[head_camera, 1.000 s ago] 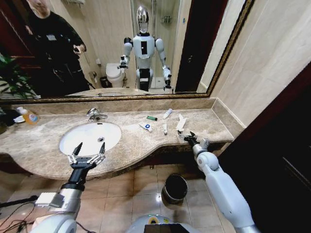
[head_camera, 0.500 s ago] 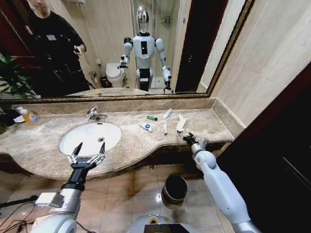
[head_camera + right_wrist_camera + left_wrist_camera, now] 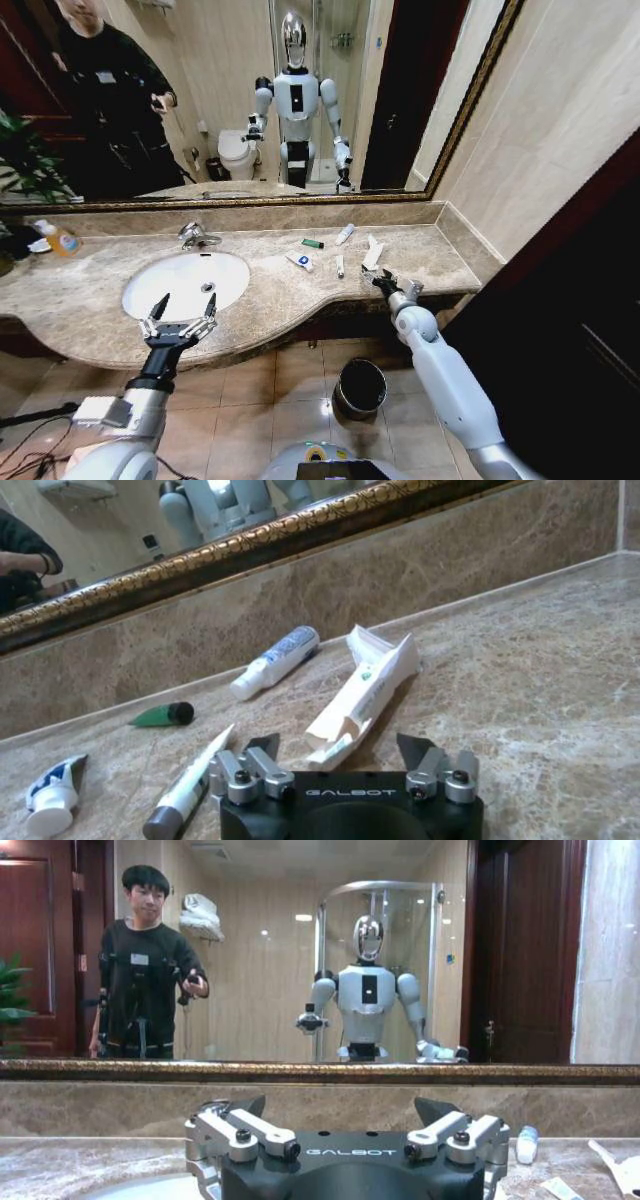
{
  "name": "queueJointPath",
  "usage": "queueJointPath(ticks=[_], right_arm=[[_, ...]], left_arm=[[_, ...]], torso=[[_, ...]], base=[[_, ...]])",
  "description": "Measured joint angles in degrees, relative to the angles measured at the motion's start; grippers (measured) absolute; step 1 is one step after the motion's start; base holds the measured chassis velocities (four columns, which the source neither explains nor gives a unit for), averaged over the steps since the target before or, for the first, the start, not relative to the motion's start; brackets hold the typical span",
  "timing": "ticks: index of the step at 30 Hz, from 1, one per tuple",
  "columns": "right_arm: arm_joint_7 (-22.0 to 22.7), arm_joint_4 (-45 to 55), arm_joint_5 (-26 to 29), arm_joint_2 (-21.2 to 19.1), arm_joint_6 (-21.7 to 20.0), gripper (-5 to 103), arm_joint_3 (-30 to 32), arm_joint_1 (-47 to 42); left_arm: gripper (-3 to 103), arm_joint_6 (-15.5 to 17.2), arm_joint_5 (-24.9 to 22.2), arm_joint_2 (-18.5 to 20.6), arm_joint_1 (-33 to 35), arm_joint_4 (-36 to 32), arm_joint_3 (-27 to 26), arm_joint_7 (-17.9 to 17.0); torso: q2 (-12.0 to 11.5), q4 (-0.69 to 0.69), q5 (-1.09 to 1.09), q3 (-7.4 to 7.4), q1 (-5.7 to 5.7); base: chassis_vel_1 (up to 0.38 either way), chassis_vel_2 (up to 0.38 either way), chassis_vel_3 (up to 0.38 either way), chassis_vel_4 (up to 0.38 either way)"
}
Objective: Pick up the trash from the sink and place it in the trash bin.
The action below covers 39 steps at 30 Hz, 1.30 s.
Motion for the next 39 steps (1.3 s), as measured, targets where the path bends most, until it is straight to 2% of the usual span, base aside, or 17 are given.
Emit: queueJointPath(ticks=[3,4,5,6,8,9,12,15,16,18,21,39], right_arm=[[0.0,-0.2,-0.1,0.1,0.2,67,-0.1,0.3],[0.0,-0.2,-0.1,0.1,0.2,67,-0.1,0.3],[0.0,-0.2,-0.1,0.1,0.3,61,-0.1,0.3],[0.0,-0.2,-0.1,0.1,0.4,61,-0.1,0.3],[0.1,-0.3,-0.1,0.1,0.5,50,-0.1,0.3],[0.1,-0.3,-0.1,0.1,0.5,50,-0.1,0.3],[0.4,-0.4,0.0,0.1,0.6,35,-0.1,0.4],[0.5,-0.4,0.2,0.0,0.6,29,0.0,0.4],[0.5,-0.3,0.4,-0.1,0.6,19,0.1,0.4],[0.5,-0.3,0.4,-0.1,0.6,19,0.1,0.4],[0.3,-0.2,0.5,-0.2,0.7,3,0.2,0.3],[-0.8,3.0,0.4,-0.9,0.9,0,0.6,-0.6]], left_arm=[[100,0.0,0.0,0.0,0.0,0.0,0.0,0.0],[100,0.0,0.0,0.0,0.0,0.0,0.0,0.0],[100,0.0,0.0,0.0,0.0,0.0,0.0,0.0],[100,0.0,0.0,0.0,0.0,0.0,0.0,0.0],[100,0.0,0.0,0.0,0.0,0.0,0.0,0.0],[100,0.0,0.0,0.0,0.0,0.0,0.0,0.0],[100,0.0,0.0,0.0,0.0,0.0,0.0,0.0],[100,0.0,0.0,0.0,0.0,0.0,0.0,0.0],[100,0.0,0.0,0.0,0.0,0.0,0.0,0.0],[100,0.0,0.0,0.0,0.0,0.0,0.0,0.0],[100,0.0,0.0,0.0,0.0,0.0,0.0,0.0],[100,0.0,0.0,0.0,0.0,0.0,0.0,0.0]], torso=[[0.0,0.00,0.00,0.00,0.00],[0.0,0.00,0.00,0.00,0.00],[0.0,0.00,0.00,0.00,0.00],[0.0,0.00,0.00,0.00,0.00],[0.0,0.00,0.00,0.00,0.00],[0.0,0.00,0.00,0.00,0.00],[0.0,0.00,0.00,0.00,0.00],[0.0,0.00,0.00,0.00,0.00],[0.0,0.00,0.00,0.00,0.00],[0.0,0.00,0.00,0.00,0.00],[0.0,0.00,0.00,0.00,0.00],[0.0,0.00,0.01,0.00,0.00]], base=[[0.000,0.000,0.000,0.000],[0.000,0.000,0.000,0.000],[0.000,0.000,0.000,0.000],[0.000,0.000,0.000,0.000],[0.000,0.000,0.000,0.000],[0.000,0.000,0.000,0.000],[0.000,0.000,0.000,0.000],[0.000,0.000,0.000,0.000],[0.000,0.000,0.000,0.000],[0.000,0.000,0.000,0.000],[0.000,0.000,0.000,0.000],[0.000,0.000,0.000,0.000]])
